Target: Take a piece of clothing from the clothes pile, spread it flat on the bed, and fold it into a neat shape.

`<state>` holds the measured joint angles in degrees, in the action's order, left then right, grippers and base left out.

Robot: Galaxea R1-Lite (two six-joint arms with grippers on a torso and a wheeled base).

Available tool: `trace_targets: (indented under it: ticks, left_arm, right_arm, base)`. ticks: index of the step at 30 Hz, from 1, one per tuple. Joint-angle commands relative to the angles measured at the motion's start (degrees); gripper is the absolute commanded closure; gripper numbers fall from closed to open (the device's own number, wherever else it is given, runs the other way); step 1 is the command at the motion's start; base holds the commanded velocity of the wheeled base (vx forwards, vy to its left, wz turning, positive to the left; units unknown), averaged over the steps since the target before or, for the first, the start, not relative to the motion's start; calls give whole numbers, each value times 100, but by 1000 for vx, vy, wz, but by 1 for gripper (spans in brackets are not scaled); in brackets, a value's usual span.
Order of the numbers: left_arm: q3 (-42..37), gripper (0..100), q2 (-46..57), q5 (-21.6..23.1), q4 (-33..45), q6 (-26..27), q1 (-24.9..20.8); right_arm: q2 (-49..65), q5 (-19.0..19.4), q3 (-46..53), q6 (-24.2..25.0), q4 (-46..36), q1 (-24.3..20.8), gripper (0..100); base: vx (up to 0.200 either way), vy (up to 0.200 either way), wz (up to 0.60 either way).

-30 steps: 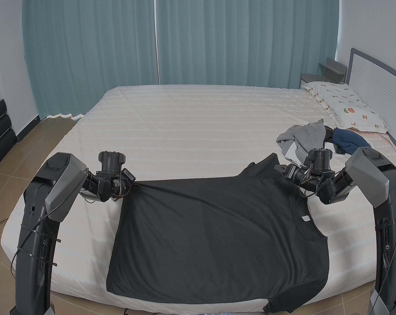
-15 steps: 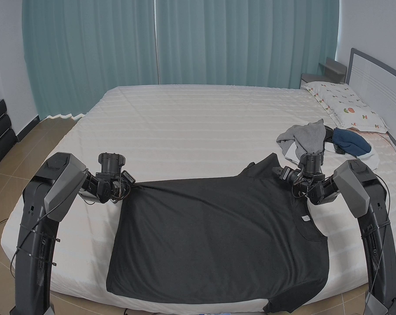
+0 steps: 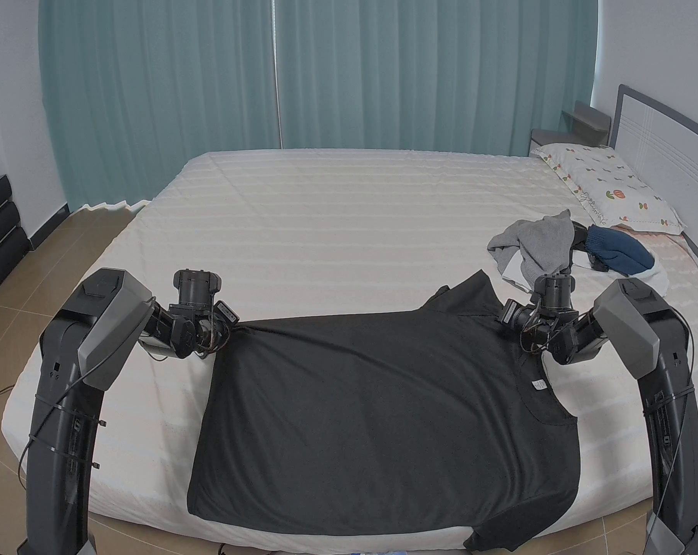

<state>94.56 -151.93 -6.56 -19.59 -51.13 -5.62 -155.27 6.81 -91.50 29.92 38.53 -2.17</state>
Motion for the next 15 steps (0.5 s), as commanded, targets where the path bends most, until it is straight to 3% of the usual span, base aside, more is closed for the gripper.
trace_targets:
  ticks: [1,15]
  left_arm:
    - [-8,100,6,-3,-1,-3,-1]
    - [-254,100,181,-3,-1,15,-27]
  right_arm:
    - [445,30,493,-109,146,155,100]
    - [929,742,1574,-610,190,349,100]
  base:
    - [0,0,0]
    - [0,0,0]
